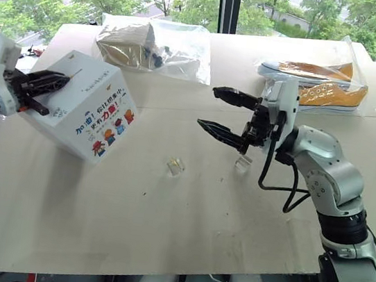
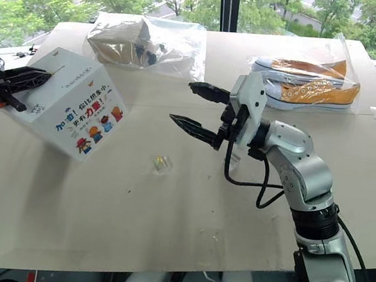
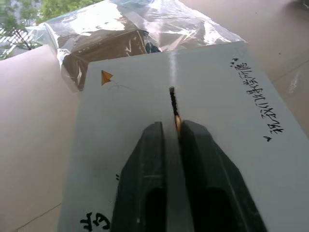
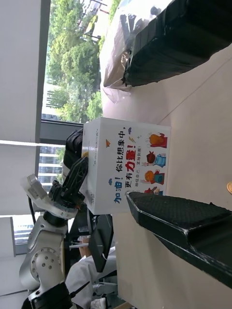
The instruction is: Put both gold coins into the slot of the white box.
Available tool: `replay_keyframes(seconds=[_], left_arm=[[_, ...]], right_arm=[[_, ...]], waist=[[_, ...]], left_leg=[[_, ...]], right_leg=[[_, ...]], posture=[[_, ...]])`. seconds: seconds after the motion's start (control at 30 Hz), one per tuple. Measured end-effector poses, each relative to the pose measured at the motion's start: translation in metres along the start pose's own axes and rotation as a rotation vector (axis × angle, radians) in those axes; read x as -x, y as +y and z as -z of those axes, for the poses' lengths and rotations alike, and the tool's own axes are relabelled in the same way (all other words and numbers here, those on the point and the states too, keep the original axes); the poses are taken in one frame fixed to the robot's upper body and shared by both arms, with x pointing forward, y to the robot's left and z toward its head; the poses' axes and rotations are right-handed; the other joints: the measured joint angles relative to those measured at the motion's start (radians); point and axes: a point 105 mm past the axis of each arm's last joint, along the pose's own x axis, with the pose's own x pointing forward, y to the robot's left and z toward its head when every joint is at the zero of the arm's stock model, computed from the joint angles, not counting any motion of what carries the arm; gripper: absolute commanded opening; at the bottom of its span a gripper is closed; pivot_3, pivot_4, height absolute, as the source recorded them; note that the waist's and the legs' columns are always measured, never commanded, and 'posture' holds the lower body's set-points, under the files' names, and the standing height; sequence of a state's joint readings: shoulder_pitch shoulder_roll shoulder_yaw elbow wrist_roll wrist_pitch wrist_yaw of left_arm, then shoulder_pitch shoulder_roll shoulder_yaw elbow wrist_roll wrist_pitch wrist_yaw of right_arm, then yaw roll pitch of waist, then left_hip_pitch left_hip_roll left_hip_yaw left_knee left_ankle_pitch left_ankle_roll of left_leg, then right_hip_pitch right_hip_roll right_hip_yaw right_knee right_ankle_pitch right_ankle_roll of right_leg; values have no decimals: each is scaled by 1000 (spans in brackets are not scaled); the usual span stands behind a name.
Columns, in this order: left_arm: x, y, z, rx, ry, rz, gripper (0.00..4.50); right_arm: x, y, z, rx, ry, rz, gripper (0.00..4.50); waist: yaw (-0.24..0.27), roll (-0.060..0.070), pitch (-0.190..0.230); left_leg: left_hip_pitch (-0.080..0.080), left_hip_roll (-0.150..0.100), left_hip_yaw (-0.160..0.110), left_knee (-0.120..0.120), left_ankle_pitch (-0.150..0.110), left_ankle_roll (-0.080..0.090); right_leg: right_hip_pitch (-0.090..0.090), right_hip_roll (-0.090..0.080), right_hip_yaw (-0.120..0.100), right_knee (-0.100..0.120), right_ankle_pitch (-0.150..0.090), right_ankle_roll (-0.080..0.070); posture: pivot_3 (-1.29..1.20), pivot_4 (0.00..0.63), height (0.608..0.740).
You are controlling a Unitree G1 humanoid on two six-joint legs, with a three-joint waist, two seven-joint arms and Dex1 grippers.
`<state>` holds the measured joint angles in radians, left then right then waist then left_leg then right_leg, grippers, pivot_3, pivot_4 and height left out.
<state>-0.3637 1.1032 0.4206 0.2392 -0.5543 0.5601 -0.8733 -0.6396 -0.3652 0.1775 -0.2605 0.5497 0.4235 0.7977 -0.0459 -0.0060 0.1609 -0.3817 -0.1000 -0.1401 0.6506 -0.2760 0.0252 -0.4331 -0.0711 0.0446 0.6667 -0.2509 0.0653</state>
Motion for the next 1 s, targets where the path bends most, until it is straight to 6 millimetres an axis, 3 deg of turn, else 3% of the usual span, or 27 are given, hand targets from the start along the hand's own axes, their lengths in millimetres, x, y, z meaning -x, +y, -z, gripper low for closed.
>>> replay_keyframes(seconds=[0.03,0.1,0.17,0.27,0.37,0.43,0.53,0.67,0.8,1.0], left_arm=[[-1,-3,-1,11,-9,5,2293],[-3,-6,-2,13,-16,12,2880],[-5,-11,-5,26,-51,31,2880],[-5,-33,-14,82,-163,149,2880],[13,-53,-36,63,-252,256,2880],[23,-73,-35,27,-241,347,2880],[32,-107,-13,-2,-124,482,2880],[50,-146,34,-69,126,590,2880],[54,-157,50,-77,142,543,2880],[53,-154,69,-56,162,404,2880]], right_arm=[[0,0,0,0,1,1,3781],[0,0,0,1,2,2,3781],[2,0,4,14,25,6,3781],[6,5,28,10,121,12,3781],[-1,17,55,1,190,-16,3781],[-6,24,80,-2,261,-35,3781],[-13,33,113,-62,336,-45,3781],[-27,43,128,-87,356,-91,3781],[-40,46,127,-105,327,-94,3781],[-49,48,132,-122,334,-72,3781]], waist=[[2,0,0],[5,0,0],[7,0,0],[6,-5,-1],[-12,-6,-1],[-19,-6,-1],[-26,-5,-1],[-18,-5,-1],[-7,-5,-1],[6,-6,-2]], left_leg=[[0,0,0,0,0,0],[0,0,0,1,0,0],[-1,0,0,1,0,0],[-3,0,-2,3,0,0],[-3,0,-2,2,0,0],[-1,0,-1,2,0,0],[-1,0,-1,1,0,0],[0,0,-2,1,0,-1],[1,0,-2,1,0,-1],[1,0,-3,1,0,-1]], right_leg=[[0,0,0,0,0,0],[0,0,0,0,0,0],[1,-1,-1,0,0,0],[0,-1,-3,-1,0,0],[-1,0,0,-2,0,0],[0,0,-1,-2,0,0],[-1,0,0,-2,0,0],[0,1,-1,-2,1,-2],[1,1,-1,-2,2,-3],[1,1,-2,-2,2,-3]], posture=[[0,150,740],[0,150,740],[0,150,740],[0,150,740],[0,150,740],[0,150,740],[0,150,740],[0,150,740],[0,150,740],[0,150,740]])
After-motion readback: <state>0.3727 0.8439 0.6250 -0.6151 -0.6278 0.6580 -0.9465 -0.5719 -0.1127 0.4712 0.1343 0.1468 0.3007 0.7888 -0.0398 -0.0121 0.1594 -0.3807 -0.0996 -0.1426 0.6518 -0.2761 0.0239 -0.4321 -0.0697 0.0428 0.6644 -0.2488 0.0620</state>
